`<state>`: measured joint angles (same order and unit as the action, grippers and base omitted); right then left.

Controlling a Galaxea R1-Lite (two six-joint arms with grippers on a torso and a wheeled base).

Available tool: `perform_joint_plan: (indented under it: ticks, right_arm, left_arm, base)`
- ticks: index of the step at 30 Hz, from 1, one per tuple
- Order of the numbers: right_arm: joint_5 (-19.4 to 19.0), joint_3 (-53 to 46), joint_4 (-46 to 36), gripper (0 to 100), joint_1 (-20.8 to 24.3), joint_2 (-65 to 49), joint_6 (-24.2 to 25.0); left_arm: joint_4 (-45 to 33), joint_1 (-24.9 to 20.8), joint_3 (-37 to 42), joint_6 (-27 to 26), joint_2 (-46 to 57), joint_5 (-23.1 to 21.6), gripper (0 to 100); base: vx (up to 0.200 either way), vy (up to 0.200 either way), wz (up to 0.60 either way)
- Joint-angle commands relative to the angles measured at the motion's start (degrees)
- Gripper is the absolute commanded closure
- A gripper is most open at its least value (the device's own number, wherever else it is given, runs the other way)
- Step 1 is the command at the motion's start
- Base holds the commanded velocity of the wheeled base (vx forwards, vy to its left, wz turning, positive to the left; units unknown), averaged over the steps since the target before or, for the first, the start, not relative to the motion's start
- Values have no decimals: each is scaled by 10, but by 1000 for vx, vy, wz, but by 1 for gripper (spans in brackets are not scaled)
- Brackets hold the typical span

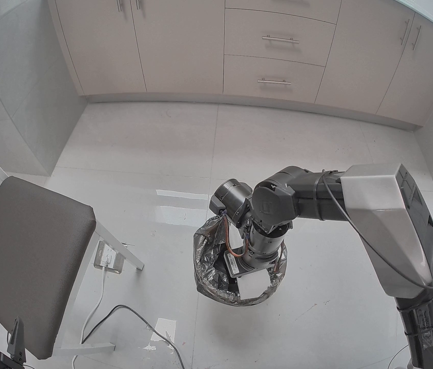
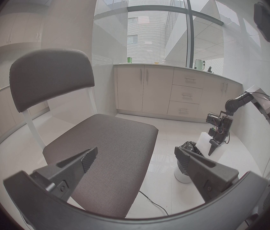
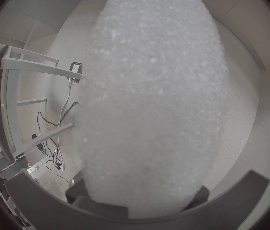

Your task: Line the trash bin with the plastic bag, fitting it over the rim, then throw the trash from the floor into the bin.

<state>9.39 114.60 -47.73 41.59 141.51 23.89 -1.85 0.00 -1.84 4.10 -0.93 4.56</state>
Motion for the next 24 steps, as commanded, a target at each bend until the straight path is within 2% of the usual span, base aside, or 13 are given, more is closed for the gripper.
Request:
perform_joint_plan:
  ticks: [1, 3, 5, 9, 24]
  right_arm:
    - [3, 0, 14, 100, -3, 21, 0]
    - [12, 0, 24, 100, -4, 25, 2]
    - [62, 0, 67, 100, -4, 32, 14]
    - [93, 0, 97, 100, -5, 41, 26]
    - [96, 0, 95, 100, -5, 50, 34]
  left_arm:
    - [0, 0, 0, 0, 8, 0, 0]
    - [-1, 0, 0, 0, 8, 0, 0]
    - [-1, 0, 0, 0, 8, 0, 0]
    - [-1, 0, 0, 0, 8, 0, 0]
    - [-1, 0, 0, 0, 8, 0, 0]
  base:
    - [0, 0, 0]
    - [0, 0, 0]
    - [0, 0, 0]
    - [0, 0, 0]
    - [0, 0, 0]
